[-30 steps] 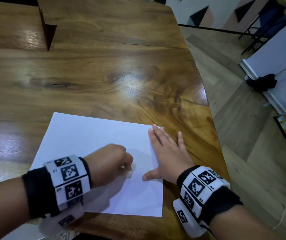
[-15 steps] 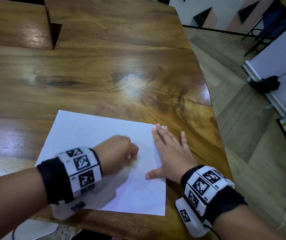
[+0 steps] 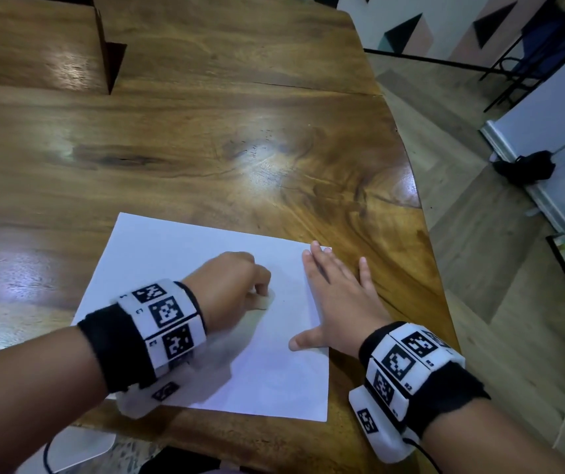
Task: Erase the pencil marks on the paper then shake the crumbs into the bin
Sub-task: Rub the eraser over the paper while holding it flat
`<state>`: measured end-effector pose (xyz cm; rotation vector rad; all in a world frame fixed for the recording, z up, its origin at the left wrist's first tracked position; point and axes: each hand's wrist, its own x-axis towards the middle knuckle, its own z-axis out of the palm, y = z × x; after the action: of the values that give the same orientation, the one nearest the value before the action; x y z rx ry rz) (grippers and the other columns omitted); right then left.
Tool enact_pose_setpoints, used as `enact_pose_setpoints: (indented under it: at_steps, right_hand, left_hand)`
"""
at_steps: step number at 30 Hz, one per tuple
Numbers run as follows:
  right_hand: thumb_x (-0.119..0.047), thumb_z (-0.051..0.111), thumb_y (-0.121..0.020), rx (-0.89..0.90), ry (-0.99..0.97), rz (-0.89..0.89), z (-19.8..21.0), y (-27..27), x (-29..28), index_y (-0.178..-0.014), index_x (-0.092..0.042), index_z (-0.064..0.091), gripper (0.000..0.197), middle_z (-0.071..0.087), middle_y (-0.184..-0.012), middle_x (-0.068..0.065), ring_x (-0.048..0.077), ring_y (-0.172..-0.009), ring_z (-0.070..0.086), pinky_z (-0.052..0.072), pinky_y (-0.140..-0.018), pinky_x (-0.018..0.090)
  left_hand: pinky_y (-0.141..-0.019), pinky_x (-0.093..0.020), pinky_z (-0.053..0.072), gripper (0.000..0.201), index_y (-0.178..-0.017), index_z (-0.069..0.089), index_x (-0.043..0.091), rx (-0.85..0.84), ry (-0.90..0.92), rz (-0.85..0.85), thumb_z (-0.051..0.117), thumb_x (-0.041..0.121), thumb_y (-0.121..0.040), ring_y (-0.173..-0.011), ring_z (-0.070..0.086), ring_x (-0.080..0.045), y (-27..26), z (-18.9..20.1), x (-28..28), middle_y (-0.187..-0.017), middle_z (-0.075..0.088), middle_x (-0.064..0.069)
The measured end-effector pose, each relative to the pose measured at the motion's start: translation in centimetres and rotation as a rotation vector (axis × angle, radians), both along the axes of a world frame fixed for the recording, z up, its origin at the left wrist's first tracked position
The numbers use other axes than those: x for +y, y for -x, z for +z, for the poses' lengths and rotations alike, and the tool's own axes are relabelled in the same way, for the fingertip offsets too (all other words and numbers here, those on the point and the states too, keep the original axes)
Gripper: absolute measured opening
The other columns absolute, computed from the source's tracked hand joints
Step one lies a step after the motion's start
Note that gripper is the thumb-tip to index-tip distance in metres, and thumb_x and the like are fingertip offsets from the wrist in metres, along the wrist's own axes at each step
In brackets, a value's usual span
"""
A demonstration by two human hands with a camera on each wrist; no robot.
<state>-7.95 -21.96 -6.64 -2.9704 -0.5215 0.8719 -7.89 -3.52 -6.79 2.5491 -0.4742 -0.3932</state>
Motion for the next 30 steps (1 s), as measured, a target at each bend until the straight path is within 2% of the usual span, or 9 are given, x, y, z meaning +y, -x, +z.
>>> enact_pose_setpoints:
  at_steps: [4, 6, 8, 14, 17, 20, 25, 28, 30]
  right_hand:
    - [-0.072, 0.065, -0.064, 0.000, 0.008, 0.002, 0.0, 0.0, 0.0, -0.148, -0.020, -0.019, 0.130, -0.031, -0.153, -0.006, 0.011, -0.142, -0.024, -0.017, -0.113, 0.051]
    - [-0.072, 0.065, -0.064, -0.001, 0.007, 0.003, 0.0, 0.0, 0.0, -0.148, -0.020, -0.020, 0.130, -0.031, -0.153, -0.006, 0.011, -0.142, -0.025, -0.017, -0.113, 0.051]
    - [-0.072, 0.065, -0.064, 0.001, 0.006, 0.004, 0.0, 0.0, 0.0, -0.148, -0.020, -0.020, 0.130, -0.031, -0.153, -0.006, 0.011, -0.142, -0.025, -0.017, -0.113, 0.051]
    - [-0.071, 0.065, -0.064, 0.008, 0.010, 0.002, 0.1, 0.0, 0.0, -0.148, -0.020, -0.019, 0.129, -0.032, -0.153, -0.006, 0.011, -0.142, -0.025, -0.018, -0.113, 0.051]
    - [-0.071, 0.065, -0.065, 0.006, 0.011, 0.008, 0.2, 0.0, 0.0, -0.148, -0.019, -0.020, 0.129, -0.032, -0.153, -0.006, 0.011, -0.142, -0.024, -0.017, -0.113, 0.051]
    - [-0.071, 0.064, -0.065, 0.003, 0.017, 0.012, 0.1, 0.0, 0.0, -0.148, -0.019, -0.020, 0.129, -0.032, -0.153, -0.006, 0.011, -0.142, -0.024, -0.017, -0.113, 0.051]
    - [-0.071, 0.064, -0.065, 0.006, 0.015, 0.013, 0.1, 0.0, 0.0, -0.147, -0.019, -0.020, 0.129, -0.032, -0.153, -0.006, 0.011, -0.142, -0.025, -0.018, -0.112, 0.051]
    - [-0.071, 0.064, -0.065, 0.008, 0.013, 0.010, 0.1, 0.0, -0.1, -0.148, -0.020, -0.020, 0.129, -0.033, -0.153, -0.007, 0.011, -0.141, -0.026, -0.018, -0.112, 0.051]
    - [-0.071, 0.065, -0.065, 0.001, 0.010, 0.009, 0.0, 0.0, -0.1, -0.148, -0.019, -0.020, 0.129, -0.032, -0.153, -0.006, 0.011, -0.142, -0.025, -0.018, -0.113, 0.051]
  left_hand:
    - [-0.059, -0.021, 0.028, 0.011, -0.078, 0.062, 0.019, 0.107, -0.030, -0.213, 0.051, 0.019, -0.078, -0.079, 0.052, -0.019, 4.0, -0.9, 0.8, -0.083, 0.052, 0.000]
    - [-0.061, -0.019, 0.033, 0.006, -0.075, 0.060, 0.023, 0.148, -0.022, -0.309, 0.055, 0.019, -0.074, -0.080, 0.058, -0.018, 6.1, -1.1, 1.5, -0.077, 0.051, 0.009]
    - [-0.064, -0.019, 0.038, 0.008, -0.069, 0.061, 0.023, 0.188, 0.012, -0.246, 0.058, 0.018, -0.074, -0.079, 0.061, -0.020, 5.7, -1.4, 1.9, -0.070, 0.048, 0.012]
    - [-0.072, -0.028, 0.042, 0.007, -0.078, 0.063, 0.016, 0.047, 0.095, -0.066, 0.058, 0.018, -0.082, -0.077, 0.053, -0.022, 2.5, -0.8, 1.7, -0.067, 0.036, 0.013]
    - [-0.061, -0.019, 0.036, 0.007, -0.075, 0.055, 0.024, 0.170, 0.108, -0.196, 0.060, 0.018, -0.076, -0.071, 0.054, -0.012, 6.0, -0.9, 2.7, -0.070, 0.041, 0.013]
    - [-0.062, -0.008, 0.034, 0.011, -0.080, 0.060, 0.030, 0.250, 0.077, -0.229, 0.058, 0.021, -0.075, -0.071, 0.051, 0.002, 6.6, -0.8, 3.2, -0.073, 0.043, 0.019]
    - [-0.060, -0.024, 0.039, 0.021, -0.070, 0.054, 0.020, 0.091, 0.115, -0.118, 0.043, 0.037, -0.075, -0.064, 0.057, -0.022, 3.6, -0.4, 2.4, -0.068, 0.041, 0.009]
    - [-0.063, -0.026, 0.042, 0.003, -0.076, 0.053, 0.023, 0.142, 0.041, -0.194, 0.053, 0.023, -0.079, -0.071, 0.056, -0.018, 5.6, -1.0, 3.1, -0.070, 0.041, 0.014]
    - [-0.064, -0.020, 0.040, 0.015, -0.070, 0.058, 0.032, 0.178, 0.042, -0.208, 0.059, 0.018, -0.077, -0.073, 0.057, -0.017, 6.7, -1.2, 3.7, -0.067, 0.047, 0.018]
